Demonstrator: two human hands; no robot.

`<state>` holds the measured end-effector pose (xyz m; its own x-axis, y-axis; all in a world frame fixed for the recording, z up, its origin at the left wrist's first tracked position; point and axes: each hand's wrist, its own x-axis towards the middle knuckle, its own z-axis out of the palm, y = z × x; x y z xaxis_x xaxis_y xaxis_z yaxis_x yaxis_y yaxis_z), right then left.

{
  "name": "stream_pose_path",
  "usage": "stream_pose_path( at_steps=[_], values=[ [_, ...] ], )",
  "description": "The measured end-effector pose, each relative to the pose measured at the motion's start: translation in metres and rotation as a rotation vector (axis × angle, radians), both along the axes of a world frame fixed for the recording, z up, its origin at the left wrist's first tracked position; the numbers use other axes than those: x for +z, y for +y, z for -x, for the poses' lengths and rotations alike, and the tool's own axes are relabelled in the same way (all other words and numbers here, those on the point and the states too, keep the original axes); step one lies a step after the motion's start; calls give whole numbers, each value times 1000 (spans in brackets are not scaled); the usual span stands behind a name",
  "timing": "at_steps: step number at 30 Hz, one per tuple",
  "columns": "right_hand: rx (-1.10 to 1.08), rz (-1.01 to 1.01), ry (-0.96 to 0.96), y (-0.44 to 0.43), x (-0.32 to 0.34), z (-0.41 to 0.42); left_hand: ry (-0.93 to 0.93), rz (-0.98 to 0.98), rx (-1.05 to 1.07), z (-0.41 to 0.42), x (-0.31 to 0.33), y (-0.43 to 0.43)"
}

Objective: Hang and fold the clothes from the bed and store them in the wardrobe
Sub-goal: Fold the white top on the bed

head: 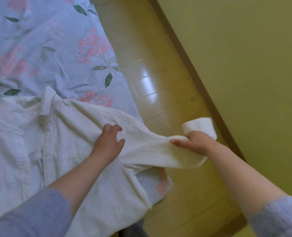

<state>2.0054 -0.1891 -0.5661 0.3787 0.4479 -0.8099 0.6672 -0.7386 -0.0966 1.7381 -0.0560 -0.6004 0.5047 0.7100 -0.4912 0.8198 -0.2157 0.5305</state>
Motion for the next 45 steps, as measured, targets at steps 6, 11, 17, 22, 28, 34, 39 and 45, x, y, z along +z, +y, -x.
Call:
stream_pose_path(
  at_steps=[6,11,17,22,28,34,39,45],
  values=[
    [-216,138,236,-19,-2,-6,25,-11,-332,-75,-6,15],
    [-558,-10,409,-35,-12,-8,282,-24,-562,-105,-18,14],
    [-411,-176,466,-56,-11,-14,155,21,-336,-110,-11,26],
    [-304,-408,290,-53,-11,-14,-28,69,-234,-112,-10,19],
    [-148,-89,339,-53,-21,-14,-46,64,-134,-113,-21,15],
    [-228,-73,279,-79,-11,-42,118,211,-325,-118,-12,17],
    [-185,-63,256,-90,-2,-34,117,346,-324,-130,4,23],
    [-463,44,594,-75,-4,3,-51,606,-195,-134,28,25]
  ],
)
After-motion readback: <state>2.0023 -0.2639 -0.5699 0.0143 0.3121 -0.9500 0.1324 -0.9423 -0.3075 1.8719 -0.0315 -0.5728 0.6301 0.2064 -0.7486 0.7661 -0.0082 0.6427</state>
